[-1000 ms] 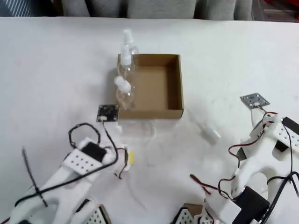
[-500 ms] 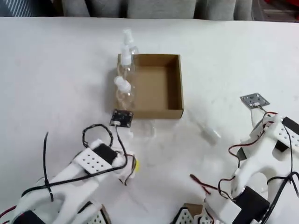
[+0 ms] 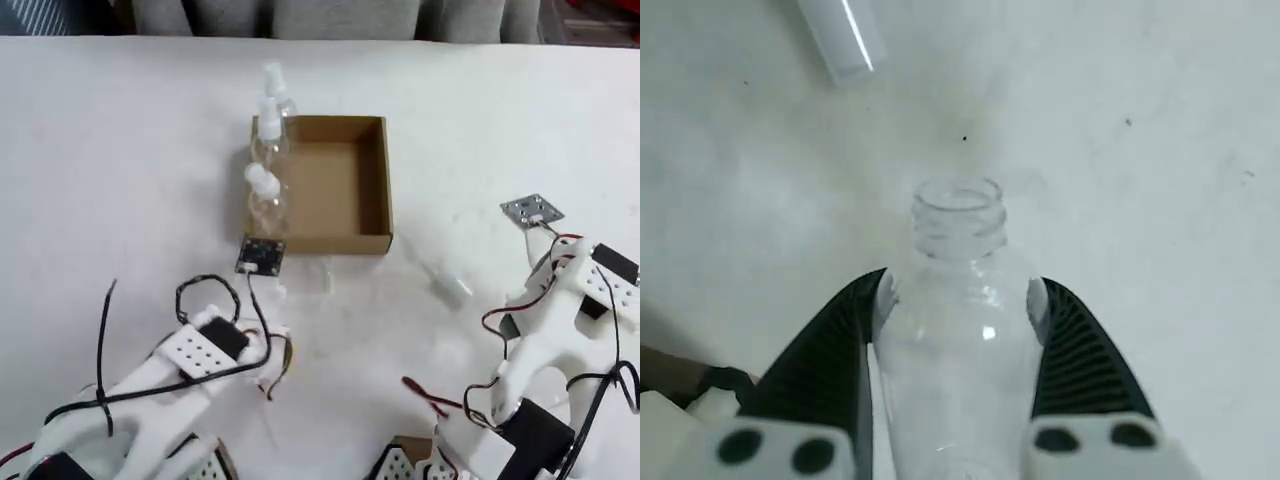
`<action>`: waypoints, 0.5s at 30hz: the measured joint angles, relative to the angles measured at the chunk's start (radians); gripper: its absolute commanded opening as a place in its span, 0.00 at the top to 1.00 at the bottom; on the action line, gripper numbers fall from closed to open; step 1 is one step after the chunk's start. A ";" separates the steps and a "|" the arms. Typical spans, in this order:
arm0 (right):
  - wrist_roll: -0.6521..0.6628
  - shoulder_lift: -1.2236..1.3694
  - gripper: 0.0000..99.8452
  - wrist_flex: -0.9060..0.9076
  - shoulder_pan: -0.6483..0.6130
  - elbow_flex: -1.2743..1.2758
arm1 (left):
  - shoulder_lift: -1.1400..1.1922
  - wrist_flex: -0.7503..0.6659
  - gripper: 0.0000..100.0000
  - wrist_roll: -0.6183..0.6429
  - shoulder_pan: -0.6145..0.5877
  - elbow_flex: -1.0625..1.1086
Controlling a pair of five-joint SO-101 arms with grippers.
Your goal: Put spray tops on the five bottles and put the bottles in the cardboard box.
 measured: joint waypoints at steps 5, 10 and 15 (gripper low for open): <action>0.000 0.000 0.98 0.000 0.000 0.000 | 0.000 0.000 0.79 -0.015 -0.003 0.000; 0.000 0.000 0.98 0.000 0.000 0.000 | 0.000 0.009 0.64 -0.031 -0.011 -0.006; 0.000 0.000 0.98 0.000 0.000 0.000 | 0.000 0.061 0.64 -0.031 -0.034 -0.037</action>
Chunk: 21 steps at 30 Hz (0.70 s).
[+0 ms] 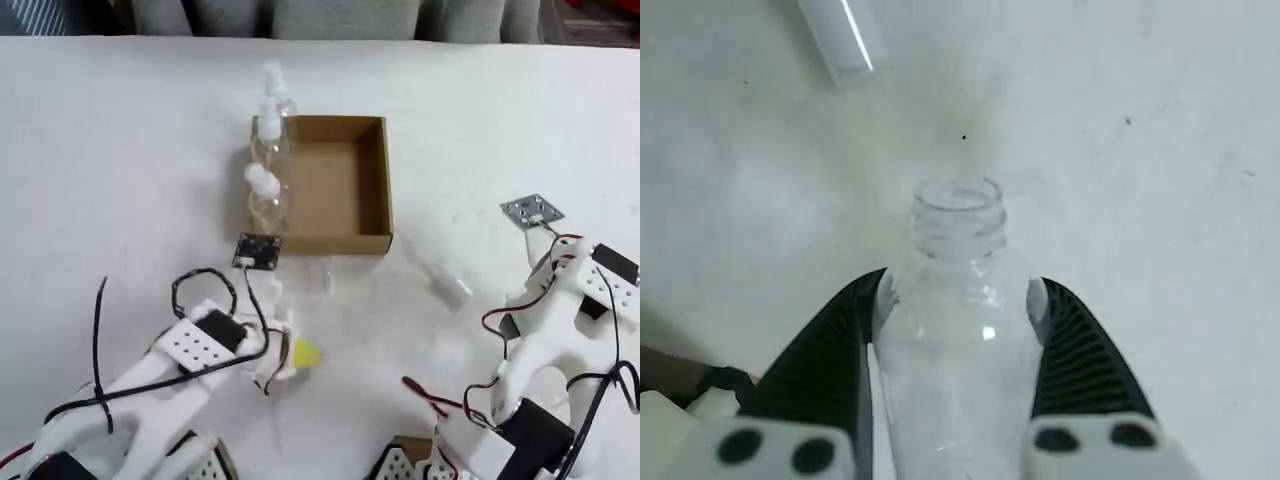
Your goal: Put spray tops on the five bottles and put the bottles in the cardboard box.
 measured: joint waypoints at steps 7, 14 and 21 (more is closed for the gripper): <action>0.000 0.000 0.98 0.000 0.000 0.000 | 0.002 -0.014 0.64 0.035 0.000 0.000; 0.000 0.000 0.98 0.000 0.000 0.000 | 0.006 -0.058 0.67 0.046 -0.005 0.000; 0.000 0.000 0.98 0.000 0.000 0.000 | 0.006 -0.078 0.76 0.046 -0.005 0.000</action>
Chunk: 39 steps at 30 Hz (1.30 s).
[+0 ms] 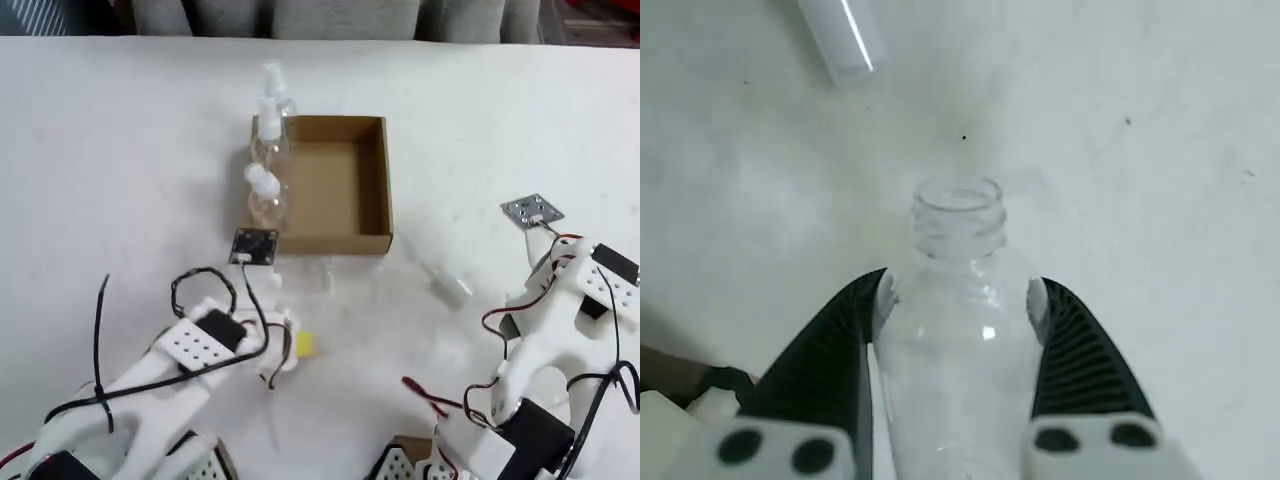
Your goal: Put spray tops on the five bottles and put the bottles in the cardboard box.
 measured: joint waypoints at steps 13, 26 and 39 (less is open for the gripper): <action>0.000 0.000 0.98 0.000 0.000 0.000 | 0.000 -0.021 0.77 -0.021 -0.002 0.000; 0.000 0.000 0.98 0.021 0.000 0.000 | 0.242 -0.054 0.78 -0.023 -0.002 -0.109; 0.000 0.000 0.98 0.028 0.000 0.000 | 0.253 -0.061 0.98 -0.026 0.003 -0.123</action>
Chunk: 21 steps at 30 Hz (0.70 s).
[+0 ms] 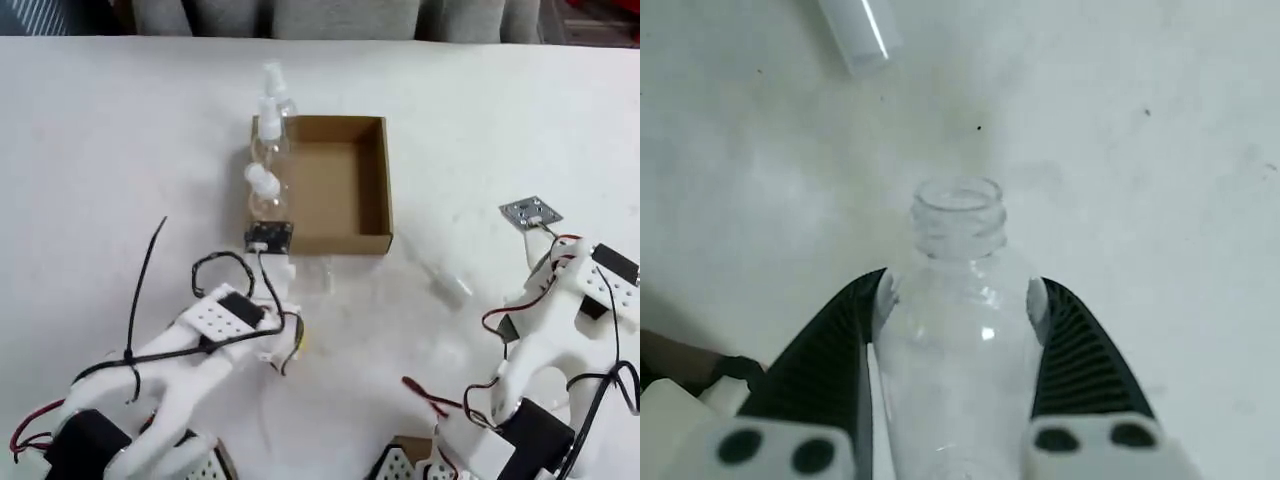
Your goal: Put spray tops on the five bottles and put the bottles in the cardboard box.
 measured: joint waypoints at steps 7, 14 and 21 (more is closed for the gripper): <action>-0.115 -0.006 0.98 -0.002 0.000 -0.037 | -0.018 0.044 0.98 -0.002 -0.005 -0.023; -0.288 -0.163 0.98 -0.003 -0.032 -0.021 | -0.272 0.121 0.98 -0.003 -0.008 0.002; -0.479 -0.376 0.98 -0.244 -0.046 0.221 | -0.532 0.121 0.98 -0.003 -0.008 0.063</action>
